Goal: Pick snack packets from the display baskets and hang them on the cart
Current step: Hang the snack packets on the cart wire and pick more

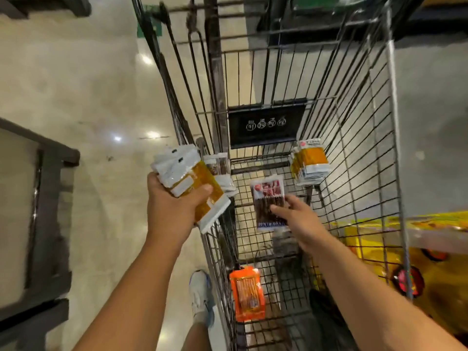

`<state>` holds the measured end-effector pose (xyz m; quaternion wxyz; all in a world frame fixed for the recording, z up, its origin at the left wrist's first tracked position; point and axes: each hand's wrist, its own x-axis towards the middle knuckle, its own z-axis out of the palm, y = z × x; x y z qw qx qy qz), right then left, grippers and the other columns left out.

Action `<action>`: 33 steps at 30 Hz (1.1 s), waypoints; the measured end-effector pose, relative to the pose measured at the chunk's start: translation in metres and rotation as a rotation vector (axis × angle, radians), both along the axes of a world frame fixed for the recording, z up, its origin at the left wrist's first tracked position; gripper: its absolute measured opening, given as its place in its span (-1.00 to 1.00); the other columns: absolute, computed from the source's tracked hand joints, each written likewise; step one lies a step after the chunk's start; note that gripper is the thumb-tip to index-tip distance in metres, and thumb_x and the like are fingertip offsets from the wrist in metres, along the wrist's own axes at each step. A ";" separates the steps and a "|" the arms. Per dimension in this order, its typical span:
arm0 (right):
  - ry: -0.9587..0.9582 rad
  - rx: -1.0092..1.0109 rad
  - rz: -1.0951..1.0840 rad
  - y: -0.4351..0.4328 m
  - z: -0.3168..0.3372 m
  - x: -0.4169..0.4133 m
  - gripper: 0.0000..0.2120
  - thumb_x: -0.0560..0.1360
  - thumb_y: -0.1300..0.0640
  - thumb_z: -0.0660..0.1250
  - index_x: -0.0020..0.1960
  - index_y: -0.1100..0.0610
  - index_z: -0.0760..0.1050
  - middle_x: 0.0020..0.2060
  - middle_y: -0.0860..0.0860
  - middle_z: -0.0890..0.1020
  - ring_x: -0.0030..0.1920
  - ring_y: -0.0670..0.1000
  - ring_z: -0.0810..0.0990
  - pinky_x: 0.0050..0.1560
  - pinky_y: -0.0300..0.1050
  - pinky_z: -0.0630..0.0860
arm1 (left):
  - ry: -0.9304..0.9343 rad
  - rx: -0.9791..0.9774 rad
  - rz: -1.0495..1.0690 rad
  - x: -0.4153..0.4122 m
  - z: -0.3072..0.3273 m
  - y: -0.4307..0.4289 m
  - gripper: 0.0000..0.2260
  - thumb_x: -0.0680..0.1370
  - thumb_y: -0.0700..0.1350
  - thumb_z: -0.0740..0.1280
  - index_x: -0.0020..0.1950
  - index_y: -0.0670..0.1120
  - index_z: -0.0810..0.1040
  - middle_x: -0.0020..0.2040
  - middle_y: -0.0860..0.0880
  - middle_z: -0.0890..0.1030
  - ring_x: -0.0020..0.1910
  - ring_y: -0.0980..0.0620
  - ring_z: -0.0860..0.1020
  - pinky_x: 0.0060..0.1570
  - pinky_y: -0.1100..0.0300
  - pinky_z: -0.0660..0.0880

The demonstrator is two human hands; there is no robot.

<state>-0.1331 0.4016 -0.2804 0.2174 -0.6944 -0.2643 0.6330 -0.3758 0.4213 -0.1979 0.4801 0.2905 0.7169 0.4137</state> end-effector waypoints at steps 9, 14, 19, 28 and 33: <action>0.163 0.077 0.076 0.104 -0.097 -0.059 -0.79 0.59 0.29 0.35 -0.08 0.02 0.65 -0.22 -0.04 0.72 -0.18 -0.02 0.68 -0.23 -0.17 0.57 | -0.126 0.001 0.070 -0.006 -0.011 0.002 -0.35 0.26 -0.22 0.54 0.33 0.02 0.51 0.01 0.12 0.73 -0.05 0.12 0.71 -0.27 0.29 0.61; -0.061 0.151 0.156 0.127 -0.121 -0.087 -0.70 0.54 0.19 0.44 0.23 -0.01 0.50 0.02 0.01 0.70 0.05 0.03 0.68 0.16 0.12 0.59 | -0.129 -0.015 0.005 -0.016 -0.013 0.004 -0.36 0.21 -0.19 0.51 0.30 0.01 0.56 0.01 0.03 0.74 -0.05 0.00 0.73 -0.20 0.10 0.66; -0.264 0.178 0.269 0.129 -0.122 -0.096 -0.70 0.60 0.05 0.37 0.32 0.04 0.51 0.12 -0.01 0.67 0.12 0.02 0.63 0.19 -0.01 0.55 | -0.143 -0.017 0.003 -0.017 -0.015 0.004 -0.49 0.22 -0.25 0.48 0.14 0.03 0.61 -0.08 0.01 0.75 -0.14 -0.01 0.74 -0.27 0.08 0.66; -0.058 0.175 0.498 0.127 -0.100 -0.105 -0.56 0.72 0.04 0.11 0.58 0.01 0.21 0.41 0.10 0.49 0.41 0.12 0.43 0.36 0.01 0.35 | -0.148 0.001 -0.009 -0.016 -0.014 0.003 -0.56 0.26 -0.24 0.49 0.09 0.08 0.61 -0.05 0.00 0.75 -0.10 -0.04 0.74 -0.24 0.10 0.67; -0.046 0.184 0.627 0.118 -0.088 -0.090 -0.55 0.72 0.05 0.09 0.59 0.01 0.15 0.48 0.10 0.37 0.49 0.17 0.33 0.50 0.11 0.25 | -0.143 0.008 -0.022 -0.014 -0.011 0.005 -0.43 0.26 -0.23 0.51 0.27 -0.01 0.56 0.02 0.01 0.74 -0.02 0.00 0.73 -0.18 0.16 0.66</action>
